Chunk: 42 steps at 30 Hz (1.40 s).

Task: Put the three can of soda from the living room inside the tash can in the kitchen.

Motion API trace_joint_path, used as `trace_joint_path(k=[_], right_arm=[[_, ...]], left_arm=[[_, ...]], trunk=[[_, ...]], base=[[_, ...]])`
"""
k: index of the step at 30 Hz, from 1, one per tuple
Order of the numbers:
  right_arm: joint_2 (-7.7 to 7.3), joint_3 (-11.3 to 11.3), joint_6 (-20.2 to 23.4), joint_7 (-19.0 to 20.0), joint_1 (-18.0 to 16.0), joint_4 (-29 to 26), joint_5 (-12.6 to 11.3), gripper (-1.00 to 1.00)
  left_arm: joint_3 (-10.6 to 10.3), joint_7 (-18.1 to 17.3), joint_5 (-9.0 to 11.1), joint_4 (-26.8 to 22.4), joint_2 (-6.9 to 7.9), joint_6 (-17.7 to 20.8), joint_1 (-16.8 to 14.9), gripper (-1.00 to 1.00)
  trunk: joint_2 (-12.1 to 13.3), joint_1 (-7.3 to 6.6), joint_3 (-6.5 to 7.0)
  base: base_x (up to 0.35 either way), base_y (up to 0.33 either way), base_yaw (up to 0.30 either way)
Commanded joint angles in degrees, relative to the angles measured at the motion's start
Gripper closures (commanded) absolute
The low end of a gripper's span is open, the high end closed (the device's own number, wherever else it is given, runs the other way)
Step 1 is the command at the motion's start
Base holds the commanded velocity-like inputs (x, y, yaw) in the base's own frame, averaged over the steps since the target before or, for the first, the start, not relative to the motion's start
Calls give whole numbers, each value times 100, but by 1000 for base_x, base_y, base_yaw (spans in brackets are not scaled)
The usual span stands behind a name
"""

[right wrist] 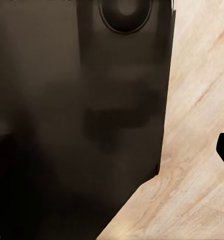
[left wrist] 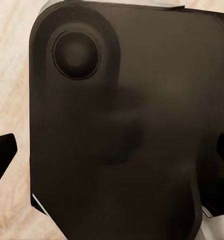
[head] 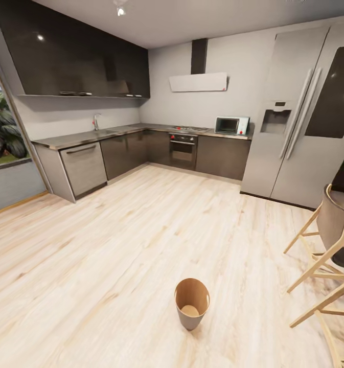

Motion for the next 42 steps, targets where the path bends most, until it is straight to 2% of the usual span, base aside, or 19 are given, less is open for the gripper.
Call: trace_joint_path(k=[1,9,38,42], right_arm=[[0,3,0,0,0,0,0,-100],[0,-1,1,0,0,0,4,-100],[0,-25,-2,-1,0,0,-23,-100],[-8,-26,-7,-7,0,0,-36,-100]], left_arm=[[0,0,1,0,0,-2,0,-100],[0,0,2,0,0,0,0,-100],[2,0,13,0,-2,7,0,-100],[26,4,22,0,0,16,0,-100]], trunk=[[0,0,3],[0,0,25],[0,0,212],[0,0,238]], base=[[0,0,-72],[0,0,-95],[1,0,-216],[230,0,-218]])
